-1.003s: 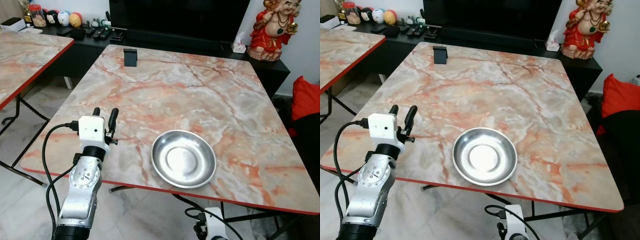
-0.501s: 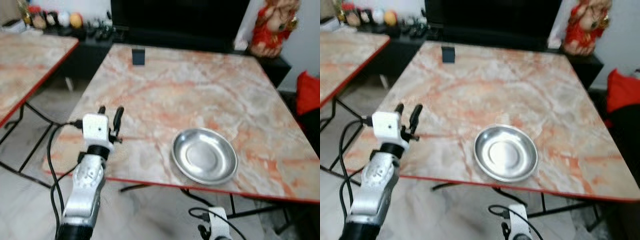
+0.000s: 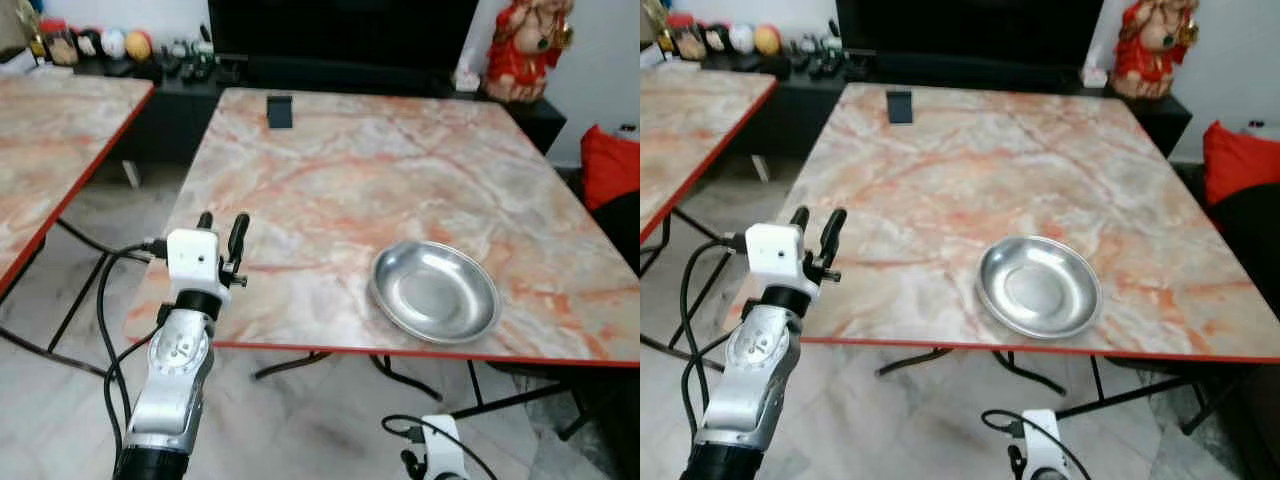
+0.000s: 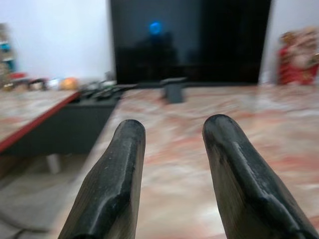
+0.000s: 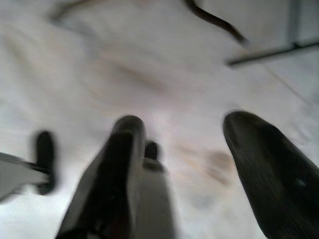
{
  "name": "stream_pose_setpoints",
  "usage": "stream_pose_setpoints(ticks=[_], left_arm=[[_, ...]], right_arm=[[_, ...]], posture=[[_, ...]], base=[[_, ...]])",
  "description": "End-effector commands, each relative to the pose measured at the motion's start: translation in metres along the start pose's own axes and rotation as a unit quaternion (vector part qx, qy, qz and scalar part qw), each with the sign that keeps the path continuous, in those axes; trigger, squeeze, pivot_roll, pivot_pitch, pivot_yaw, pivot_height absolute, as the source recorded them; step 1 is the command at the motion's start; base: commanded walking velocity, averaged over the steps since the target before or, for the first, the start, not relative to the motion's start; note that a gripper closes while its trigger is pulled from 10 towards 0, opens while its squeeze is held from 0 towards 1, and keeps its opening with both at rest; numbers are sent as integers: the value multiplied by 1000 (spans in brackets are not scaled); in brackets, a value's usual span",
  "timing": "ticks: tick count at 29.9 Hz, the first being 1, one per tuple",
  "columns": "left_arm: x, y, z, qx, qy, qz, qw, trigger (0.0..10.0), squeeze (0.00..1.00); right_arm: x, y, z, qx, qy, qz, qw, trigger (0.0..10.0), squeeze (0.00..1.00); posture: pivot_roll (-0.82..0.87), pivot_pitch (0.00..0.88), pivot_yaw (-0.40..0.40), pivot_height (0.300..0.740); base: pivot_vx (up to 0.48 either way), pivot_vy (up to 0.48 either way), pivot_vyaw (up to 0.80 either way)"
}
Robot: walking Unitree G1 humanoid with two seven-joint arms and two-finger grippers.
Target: Setting the table
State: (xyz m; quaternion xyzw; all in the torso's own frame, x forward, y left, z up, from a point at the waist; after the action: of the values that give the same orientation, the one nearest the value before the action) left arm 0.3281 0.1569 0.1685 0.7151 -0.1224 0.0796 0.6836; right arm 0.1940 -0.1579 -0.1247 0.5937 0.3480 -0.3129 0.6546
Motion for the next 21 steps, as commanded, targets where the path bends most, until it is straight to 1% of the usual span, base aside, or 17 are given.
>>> stream_pose_setpoints(ticks=[1,21], left_arm=[[2,3,2,0,-1,5,1000,10000,0],[4,4,2,-2,-1,4,1000,10000,0]], right_arm=[[0,1,-2,-1,4,2,1000,10000,0],[0,2,-3,0,5,3,1000,10000,0]], posture=[[73,0,-80,740],[66,0,-77,740]], base=[[0,285,0],[0,286,0]])
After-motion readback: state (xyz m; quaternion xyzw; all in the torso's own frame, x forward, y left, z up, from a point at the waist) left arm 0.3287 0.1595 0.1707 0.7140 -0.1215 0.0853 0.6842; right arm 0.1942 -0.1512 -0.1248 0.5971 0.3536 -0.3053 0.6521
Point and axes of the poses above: a point about 5 cm out from each wrist's last joint towards the gripper, its own x axis pointing out of the wrist towards the gripper, its own y axis along the axis of the wrist's last joint, z = x × y, the point moved 4 cm from there along x, pointing out of the wrist towards the gripper, and after that the axes turned 3 degrees about -x, right-handed, at the moved point
